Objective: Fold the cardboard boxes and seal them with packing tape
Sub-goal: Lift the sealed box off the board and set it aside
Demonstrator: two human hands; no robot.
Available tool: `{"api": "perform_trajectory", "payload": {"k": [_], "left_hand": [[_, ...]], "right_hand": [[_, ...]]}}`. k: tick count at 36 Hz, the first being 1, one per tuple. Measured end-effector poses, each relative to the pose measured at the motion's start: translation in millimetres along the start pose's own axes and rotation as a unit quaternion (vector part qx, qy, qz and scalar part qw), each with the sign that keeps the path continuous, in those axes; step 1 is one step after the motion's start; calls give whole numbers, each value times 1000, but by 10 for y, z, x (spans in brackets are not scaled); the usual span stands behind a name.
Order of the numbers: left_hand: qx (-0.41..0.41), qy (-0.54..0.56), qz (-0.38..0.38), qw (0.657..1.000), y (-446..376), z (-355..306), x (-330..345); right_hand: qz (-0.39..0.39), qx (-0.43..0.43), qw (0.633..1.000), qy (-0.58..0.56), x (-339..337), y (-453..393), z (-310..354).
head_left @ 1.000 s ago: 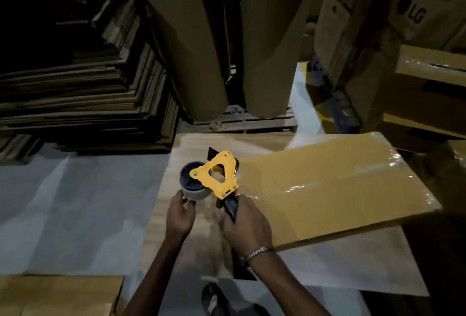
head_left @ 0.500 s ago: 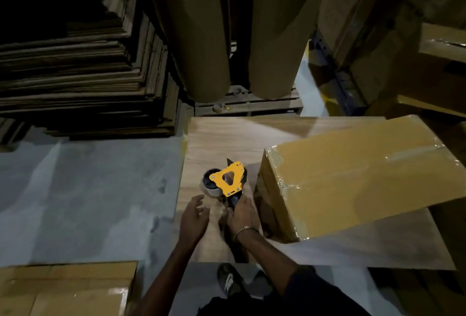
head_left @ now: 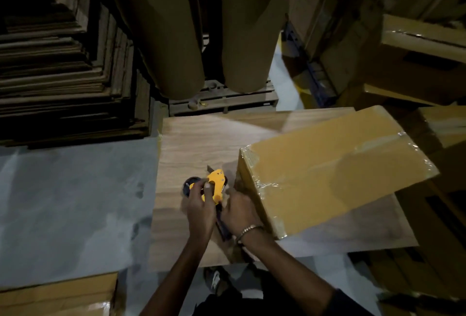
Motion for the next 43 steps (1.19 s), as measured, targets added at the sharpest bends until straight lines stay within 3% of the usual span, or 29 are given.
{"api": "perform_trajectory", "payload": {"k": [4,6,9,11,14,18,25,29,35,43], "left_hand": [[-49,78,50,994,1,-219,535],[-97,89,63,989,-34,-107,802],[-159,102,102,977,-29,-1,1152],[-141,34,119,982,156,-142,1296],[-90,19,53,994,524,-277,1412],[-104,27,-22,994,869,-378,1481],[-18,-98,-46,994,961,-482,1476],[-31,-83,-12,996,366,-527,1569],[-58,-61,-13,996,-208,-494,1608],[1,-41,-46,998,892,-380,1492]], "right_hand": [[-169,-72,983,-14,-804,28,44],[-186,-108,976,35,-1002,-102,-14],[-151,-205,958,128,-1077,-532,-144],[-66,-249,944,205,-1026,-848,-254],[45,-301,905,298,-957,-1161,-370],[84,-321,891,309,-1028,-1417,-290],[84,-308,890,327,-974,-1635,-239],[102,-356,872,320,-1009,-1669,-280],[115,-370,881,272,-1176,-1812,-277],[53,-349,893,280,-1122,-1675,-292]]}}
Point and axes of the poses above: each hand's wrist, its own y-axis away from the middle knuckle, its own x-axis out of the palm, z = x × y, the point moved 5 cm from there along -y, towards the middle knuckle, and after that the axes turned 4 degrees about -x, right-handed, at the moved point
